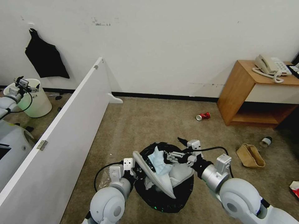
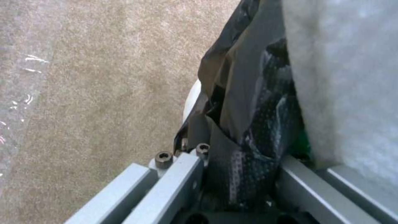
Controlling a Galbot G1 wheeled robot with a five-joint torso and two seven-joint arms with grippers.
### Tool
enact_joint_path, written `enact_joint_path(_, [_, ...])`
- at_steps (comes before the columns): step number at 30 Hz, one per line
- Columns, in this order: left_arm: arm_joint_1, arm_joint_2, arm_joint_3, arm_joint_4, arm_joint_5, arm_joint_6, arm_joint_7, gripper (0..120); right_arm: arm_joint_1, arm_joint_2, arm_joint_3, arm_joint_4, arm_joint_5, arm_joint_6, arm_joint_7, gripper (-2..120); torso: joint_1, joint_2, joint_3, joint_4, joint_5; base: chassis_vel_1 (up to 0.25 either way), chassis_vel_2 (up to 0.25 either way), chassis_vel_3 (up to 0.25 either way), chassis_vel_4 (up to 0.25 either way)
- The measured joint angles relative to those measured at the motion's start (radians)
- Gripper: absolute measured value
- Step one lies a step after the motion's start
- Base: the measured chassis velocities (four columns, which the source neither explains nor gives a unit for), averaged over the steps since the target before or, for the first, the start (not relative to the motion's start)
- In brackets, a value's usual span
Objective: Pick up the trash bin, then pick up the garbage from the floor and place it into the trash bin.
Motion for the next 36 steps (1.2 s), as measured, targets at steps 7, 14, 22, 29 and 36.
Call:
enact_joint_path(7, [-0.004,-0.005,-0.004,0.003,0.000,-0.001,-0.002,0,-0.015,-0.018,0.046,0.010,0.001,-0.002,0.001,100,0.000,0.000,0.000,0.0000,0.0000,0.000,0.000,0.000,0.000])
enact_joint_path(14, [-0.011,-0.001,-0.009,-0.003,-0.033,0.011,-0.059,0,-0.044,-0.051,0.125,0.025,0.017,0.003,0.001,100,0.000,0.000,0.000,0.0001,0.0000,0.000,0.000,0.000,0.000])
enact_joint_path(22, [-0.028,0.028,-0.001,-0.042,-0.190,0.026,-0.207,0,-0.062,-0.058,0.157,0.034,0.022,0.008,-0.001,100,0.000,0.000,0.000,0.0000,-0.0001,0.000,0.000,0.000,0.000])
enact_joint_path(29, [-0.046,0.045,0.018,-0.101,-0.509,0.026,-0.444,0,-0.067,-0.047,0.175,0.051,0.021,0.016,-0.010,100,0.000,0.000,0.000,0.0000,-0.0002,0.000,0.000,0.000,0.000])
enact_joint_path(36, [-0.065,0.049,0.027,-0.123,-0.677,0.026,-0.552,0,-0.082,-0.053,0.233,0.060,0.039,0.022,-0.012,100,0.000,0.000,0.000,0.0002,0.0000,0.000,0.000,0.000,0.000])
